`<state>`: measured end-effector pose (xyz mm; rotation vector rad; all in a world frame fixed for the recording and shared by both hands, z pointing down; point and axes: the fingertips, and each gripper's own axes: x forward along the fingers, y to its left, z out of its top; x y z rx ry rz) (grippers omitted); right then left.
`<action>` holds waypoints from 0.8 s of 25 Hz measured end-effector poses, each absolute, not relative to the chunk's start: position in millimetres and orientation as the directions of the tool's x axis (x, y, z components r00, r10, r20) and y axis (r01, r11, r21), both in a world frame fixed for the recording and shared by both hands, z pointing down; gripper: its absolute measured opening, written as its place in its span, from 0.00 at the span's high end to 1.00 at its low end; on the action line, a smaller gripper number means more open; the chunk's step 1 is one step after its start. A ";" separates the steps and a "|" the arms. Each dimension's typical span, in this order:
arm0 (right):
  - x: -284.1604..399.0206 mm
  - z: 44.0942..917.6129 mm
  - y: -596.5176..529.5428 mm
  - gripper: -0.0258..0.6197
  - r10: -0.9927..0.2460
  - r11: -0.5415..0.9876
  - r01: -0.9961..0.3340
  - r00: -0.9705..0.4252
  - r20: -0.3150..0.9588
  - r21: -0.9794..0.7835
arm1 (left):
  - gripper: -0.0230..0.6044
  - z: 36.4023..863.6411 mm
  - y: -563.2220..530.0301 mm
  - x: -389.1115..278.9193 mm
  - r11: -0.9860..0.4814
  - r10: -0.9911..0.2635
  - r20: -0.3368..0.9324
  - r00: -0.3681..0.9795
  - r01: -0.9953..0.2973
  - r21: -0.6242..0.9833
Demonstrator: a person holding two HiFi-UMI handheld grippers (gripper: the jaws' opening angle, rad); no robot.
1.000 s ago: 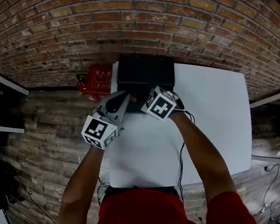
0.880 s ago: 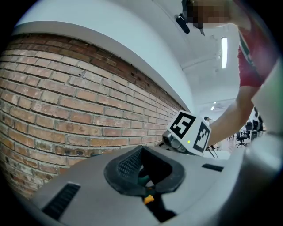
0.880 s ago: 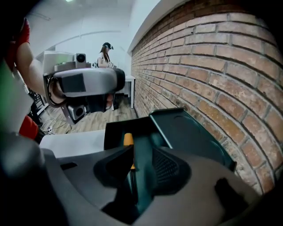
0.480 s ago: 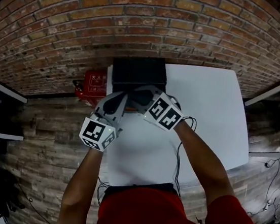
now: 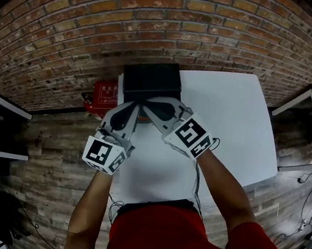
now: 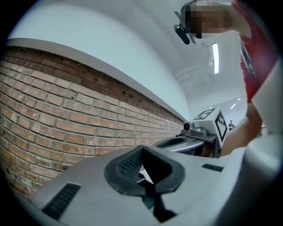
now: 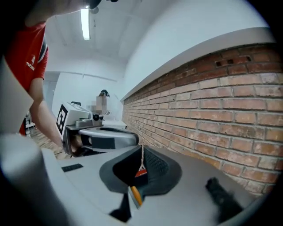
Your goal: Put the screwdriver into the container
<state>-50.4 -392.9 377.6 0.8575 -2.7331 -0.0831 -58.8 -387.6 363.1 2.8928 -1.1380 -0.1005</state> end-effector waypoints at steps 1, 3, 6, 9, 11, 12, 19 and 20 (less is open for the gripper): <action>-49.4 372.4 -388.4 0.90 -0.575 0.818 -0.559 -0.787 0.223 0.135 | 0.94 359.1 -383.0 -57.8 -0.736 -0.677 -0.052 0.734 -0.675 0.051; -48.1 361.6 -379.7 0.91 -0.586 0.810 -0.573 -0.789 0.185 0.126 | 0.94 352.3 -374.1 -56.3 -0.744 -0.668 -0.057 0.742 -0.666 0.047; -47.1 348.3 -367.8 0.91 -0.597 0.802 -0.588 -0.791 0.133 0.106 | 0.94 345.8 -363.2 -56.1 -0.751 -0.661 -0.060 0.748 -0.659 0.043; -44.9 341.9 -358.1 0.91 -0.610 0.793 -0.602 -0.786 0.100 0.097 | 0.94 342.2 -354.1 -57.1 -0.755 -0.655 -0.056 0.753 -0.654 0.039; -43.4 339.6 -352.4 0.91 -0.615 0.788 -0.610 -0.784 0.084 0.085 | 0.94 338.9 -348.7 -58.5 -0.759 -0.651 -0.055 0.757 -0.650 0.038; -42.4 338.4 -349.6 0.91 -0.618 0.786 -0.613 -0.783 0.076 0.077 | 0.94 337.3 -346.2 -59.0 -0.760 -0.650 -0.055 0.758 -0.649 0.038; -40.8 333.6 -330.0 0.91 -0.626 0.780 -0.624 -0.780 0.025 0.055 | 0.94 331.3 -332.2 -59.5 -0.767 -0.641 -0.060 0.765 -0.640 0.039; -40.9 333.1 -327.7 0.91 -0.627 0.779 -0.625 -0.779 0.022 0.055 | 0.94 330.4 -330.7 -59.3 -0.767 -0.641 -0.063 0.765 -0.640 0.040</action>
